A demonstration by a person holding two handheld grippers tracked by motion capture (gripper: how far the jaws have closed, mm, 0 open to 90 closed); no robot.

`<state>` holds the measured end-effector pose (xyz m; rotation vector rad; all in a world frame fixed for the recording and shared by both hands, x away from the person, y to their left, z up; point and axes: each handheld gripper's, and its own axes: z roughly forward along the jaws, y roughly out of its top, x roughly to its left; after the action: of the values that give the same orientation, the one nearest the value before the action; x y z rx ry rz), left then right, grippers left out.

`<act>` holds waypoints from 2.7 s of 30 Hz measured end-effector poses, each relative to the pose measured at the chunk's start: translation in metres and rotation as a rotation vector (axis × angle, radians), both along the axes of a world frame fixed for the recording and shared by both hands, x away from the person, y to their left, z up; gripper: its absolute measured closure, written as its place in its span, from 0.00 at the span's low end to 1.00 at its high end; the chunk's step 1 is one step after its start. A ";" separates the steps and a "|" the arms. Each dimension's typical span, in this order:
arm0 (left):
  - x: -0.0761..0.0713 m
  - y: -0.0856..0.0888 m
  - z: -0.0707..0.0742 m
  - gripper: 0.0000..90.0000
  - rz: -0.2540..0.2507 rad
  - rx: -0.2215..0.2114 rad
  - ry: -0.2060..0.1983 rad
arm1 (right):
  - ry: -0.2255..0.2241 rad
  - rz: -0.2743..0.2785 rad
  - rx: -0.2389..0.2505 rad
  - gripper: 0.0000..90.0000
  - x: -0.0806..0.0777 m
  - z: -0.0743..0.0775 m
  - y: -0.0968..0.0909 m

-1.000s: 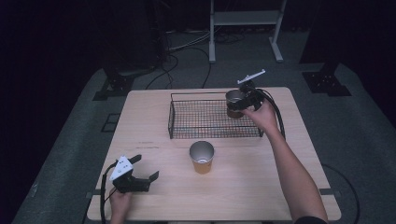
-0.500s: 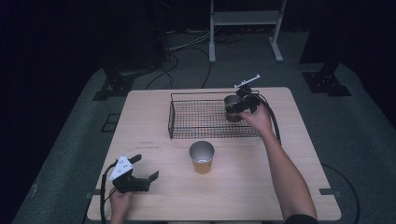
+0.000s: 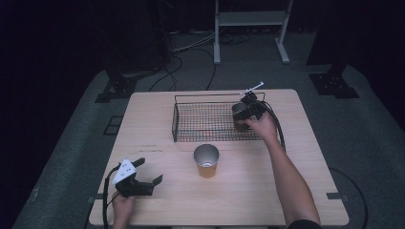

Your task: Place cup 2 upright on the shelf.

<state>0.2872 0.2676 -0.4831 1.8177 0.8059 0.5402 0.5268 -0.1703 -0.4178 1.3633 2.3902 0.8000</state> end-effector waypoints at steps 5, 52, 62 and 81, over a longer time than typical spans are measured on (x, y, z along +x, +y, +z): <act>0.000 0.000 0.000 0.00 0.000 0.000 -0.001 | 0.007 -0.004 -0.015 0.20 0.000 -0.002 0.002; -0.001 -0.001 0.000 0.00 -0.003 0.009 -0.007 | -0.086 -0.022 0.108 0.08 -0.021 0.012 -0.016; -0.001 -0.001 0.000 0.00 -0.003 0.009 -0.007 | -0.145 0.021 0.160 0.08 -0.041 0.036 -0.023; -0.001 -0.002 0.000 0.00 -0.002 0.014 -0.004 | -0.181 0.167 0.179 0.09 -0.103 0.047 -0.022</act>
<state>0.2860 0.2658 -0.4832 1.8298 0.7996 0.5497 0.4240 -0.1920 -0.3707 1.1065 2.3582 1.1555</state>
